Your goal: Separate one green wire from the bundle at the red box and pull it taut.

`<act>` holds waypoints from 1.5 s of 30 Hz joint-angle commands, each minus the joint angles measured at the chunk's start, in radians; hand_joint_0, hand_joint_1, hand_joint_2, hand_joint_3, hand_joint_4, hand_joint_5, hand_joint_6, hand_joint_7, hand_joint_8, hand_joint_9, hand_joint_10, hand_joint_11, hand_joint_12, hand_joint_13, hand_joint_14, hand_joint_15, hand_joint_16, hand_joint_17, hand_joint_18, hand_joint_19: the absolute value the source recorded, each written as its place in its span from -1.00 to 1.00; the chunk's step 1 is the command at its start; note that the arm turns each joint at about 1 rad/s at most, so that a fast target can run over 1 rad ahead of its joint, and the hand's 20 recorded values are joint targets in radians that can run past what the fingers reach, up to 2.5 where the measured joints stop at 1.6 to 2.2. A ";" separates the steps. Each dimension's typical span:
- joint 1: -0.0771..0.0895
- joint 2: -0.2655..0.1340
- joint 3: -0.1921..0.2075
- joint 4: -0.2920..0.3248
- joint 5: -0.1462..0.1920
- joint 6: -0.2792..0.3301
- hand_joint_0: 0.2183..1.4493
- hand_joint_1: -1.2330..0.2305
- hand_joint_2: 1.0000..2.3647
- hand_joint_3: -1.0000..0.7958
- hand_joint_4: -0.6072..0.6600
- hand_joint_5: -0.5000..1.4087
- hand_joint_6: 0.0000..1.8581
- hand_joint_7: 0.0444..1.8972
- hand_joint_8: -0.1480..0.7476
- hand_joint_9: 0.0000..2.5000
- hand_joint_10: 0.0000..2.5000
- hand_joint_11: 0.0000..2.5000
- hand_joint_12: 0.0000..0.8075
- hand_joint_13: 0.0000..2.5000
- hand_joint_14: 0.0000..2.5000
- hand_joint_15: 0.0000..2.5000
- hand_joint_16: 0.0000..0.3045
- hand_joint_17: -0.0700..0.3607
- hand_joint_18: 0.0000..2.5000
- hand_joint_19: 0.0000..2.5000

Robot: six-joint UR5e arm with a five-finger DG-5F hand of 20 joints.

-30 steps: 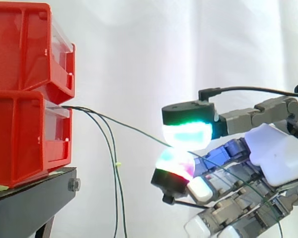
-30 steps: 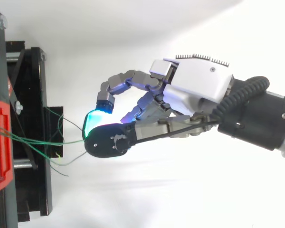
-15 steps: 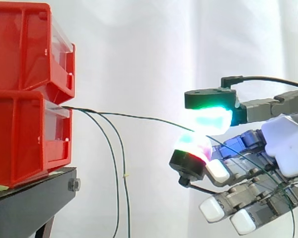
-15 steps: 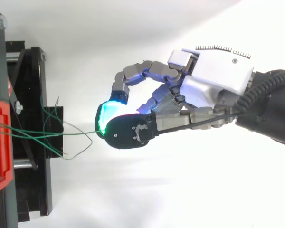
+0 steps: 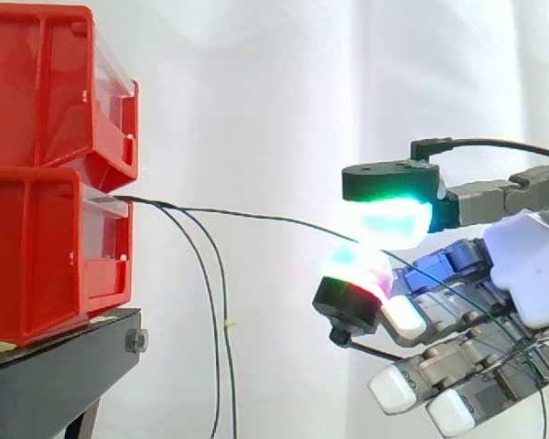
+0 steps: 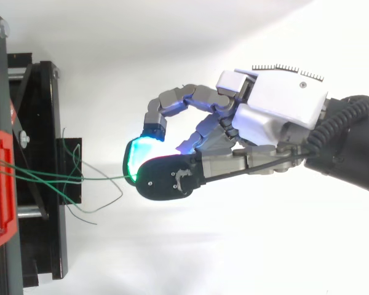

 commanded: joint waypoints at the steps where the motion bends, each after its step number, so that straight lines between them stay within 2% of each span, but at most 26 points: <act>1: 0.004 0.000 0.000 0.001 -0.001 0.000 -0.47 -0.37 -0.55 0.11 -0.19 -0.57 -0.03 0.45 0.13 -0.11 -0.99 -0.69 0.05 -0.29 -0.99 -0.82 -0.59 -0.02 -0.26 -0.86; 12: 0.007 0.000 0.000 0.001 0.001 0.000 -0.47 -0.37 -0.55 0.11 -0.19 -0.57 -0.03 0.47 0.12 -0.10 -0.99 -0.69 0.05 -0.29 -0.99 -0.82 -0.59 -0.03 -0.26 -0.86; 22: 0.018 0.000 -0.001 0.001 -0.001 0.000 -0.47 -0.37 -0.54 0.11 -0.19 -0.57 -0.03 0.44 0.13 -0.10 -0.99 -0.70 0.05 -0.28 -0.99 -0.81 -0.59 -0.03 -0.25 -0.86; 27: 0.018 0.000 -0.001 0.001 0.001 0.000 -0.47 -0.37 -0.55 0.10 -0.18 -0.57 -0.03 0.46 0.11 -0.10 -0.99 -0.68 0.04 -0.28 -0.99 -0.81 -0.59 -0.02 -0.26 -0.86; 28: 0.018 0.000 -0.001 0.001 0.001 0.000 -0.46 -0.38 -0.58 0.10 -0.14 -0.57 -0.03 0.42 0.18 -0.08 -0.99 -0.69 0.12 -0.29 -0.99 -0.82 -0.58 -0.01 -0.27 -0.87; 31: 0.018 0.000 -0.001 0.001 0.001 0.000 -0.46 -0.37 -0.61 0.12 -0.16 -0.57 -0.03 0.48 0.14 -0.08 -0.99 -0.69 0.06 -0.29 -0.99 -0.79 -0.58 -0.01 -0.28 -0.87; 45: 0.018 0.000 -0.001 0.001 0.001 0.000 -0.46 -0.38 -0.60 0.11 -0.15 -0.57 -0.03 0.47 0.14 -0.06 -0.99 -0.65 0.06 -0.26 -0.99 -0.76 -0.58 0.00 -0.26 -0.85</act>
